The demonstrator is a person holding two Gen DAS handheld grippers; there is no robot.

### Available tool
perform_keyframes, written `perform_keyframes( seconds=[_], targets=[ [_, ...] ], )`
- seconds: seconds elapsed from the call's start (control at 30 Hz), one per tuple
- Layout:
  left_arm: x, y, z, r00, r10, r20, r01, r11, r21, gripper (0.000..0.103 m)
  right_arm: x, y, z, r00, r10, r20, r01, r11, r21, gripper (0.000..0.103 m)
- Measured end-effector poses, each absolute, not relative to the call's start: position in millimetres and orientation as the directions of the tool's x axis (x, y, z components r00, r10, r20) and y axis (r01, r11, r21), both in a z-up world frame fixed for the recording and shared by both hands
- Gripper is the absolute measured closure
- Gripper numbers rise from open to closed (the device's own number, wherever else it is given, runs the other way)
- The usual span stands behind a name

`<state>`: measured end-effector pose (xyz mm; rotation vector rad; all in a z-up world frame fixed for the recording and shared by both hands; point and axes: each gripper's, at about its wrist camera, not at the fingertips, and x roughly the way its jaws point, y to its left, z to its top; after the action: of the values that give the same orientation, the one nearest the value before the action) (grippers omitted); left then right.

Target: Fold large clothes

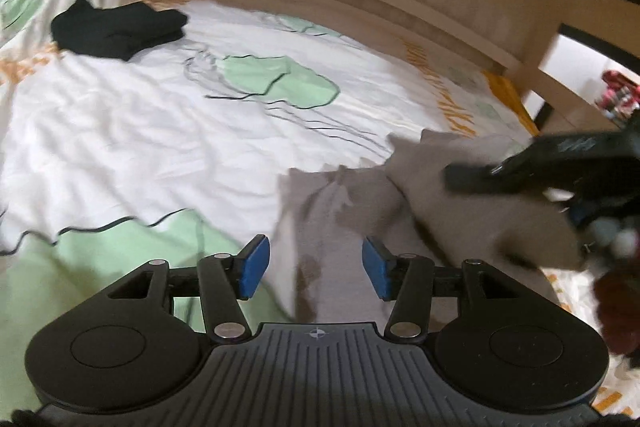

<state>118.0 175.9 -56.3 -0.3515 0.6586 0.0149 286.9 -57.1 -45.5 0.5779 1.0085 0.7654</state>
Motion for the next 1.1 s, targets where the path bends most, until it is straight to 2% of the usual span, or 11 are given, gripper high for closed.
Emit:
perform_keyframes(
  seconds=[0.1,0.17,0.23,0.27,0.4,0.5,0.6,0.77,0.93,1.1],
  targets=[
    [112,183,-57,0.792,-0.103,-0.601,-0.140,0.929,-0.344,0.053,283,-33,-63,0.310,0.767,-0.562,-0.295,0.640,0.710,0.063],
    [109,187,-57,0.796,-0.108,-0.595,-0.143,0.923,-0.358,0.053,278,-22,-68,0.302,0.758,-0.578,-0.303,0.651,0.696,0.053],
    [107,187,-54,0.802,-0.110,-0.586,-0.137,0.922,-0.362,0.052,277,-19,-69,0.280,0.790,-0.546,-0.305,0.612,0.730,0.043],
    [105,187,-51,0.804,-0.111,-0.584,-0.133,0.924,-0.359,0.052,276,-18,-68,0.264,0.816,-0.514,-0.305,0.576,0.758,0.042],
    [100,189,-44,0.815,-0.106,-0.570,-0.120,0.932,-0.343,0.052,272,-25,-44,0.229,0.886,-0.403,-0.356,0.461,0.813,0.042],
    [98,189,-37,0.821,-0.120,-0.559,-0.104,0.930,-0.352,0.050,268,-42,-23,0.256,0.897,-0.361,-0.407,0.439,0.801,0.042],
    [102,187,-36,0.812,-0.190,-0.552,-0.063,0.912,-0.406,0.043,259,-71,-8,0.321,0.863,-0.390,-0.461,0.502,0.732,0.042],
    [112,171,-48,0.745,-0.343,-0.572,0.007,0.861,-0.508,0.042,237,-105,-11,0.389,0.786,-0.481,-0.507,0.618,0.600,0.042],
    [117,157,-57,0.710,-0.373,-0.598,0.004,0.851,-0.525,0.042,203,-119,-23,0.400,0.752,-0.524,-0.573,0.651,0.498,0.042],
    [115,144,-53,0.704,-0.395,-0.590,0.069,0.865,-0.498,0.042,183,-129,-29,0.408,0.753,-0.517,-0.605,0.647,0.464,0.041]
  ],
)
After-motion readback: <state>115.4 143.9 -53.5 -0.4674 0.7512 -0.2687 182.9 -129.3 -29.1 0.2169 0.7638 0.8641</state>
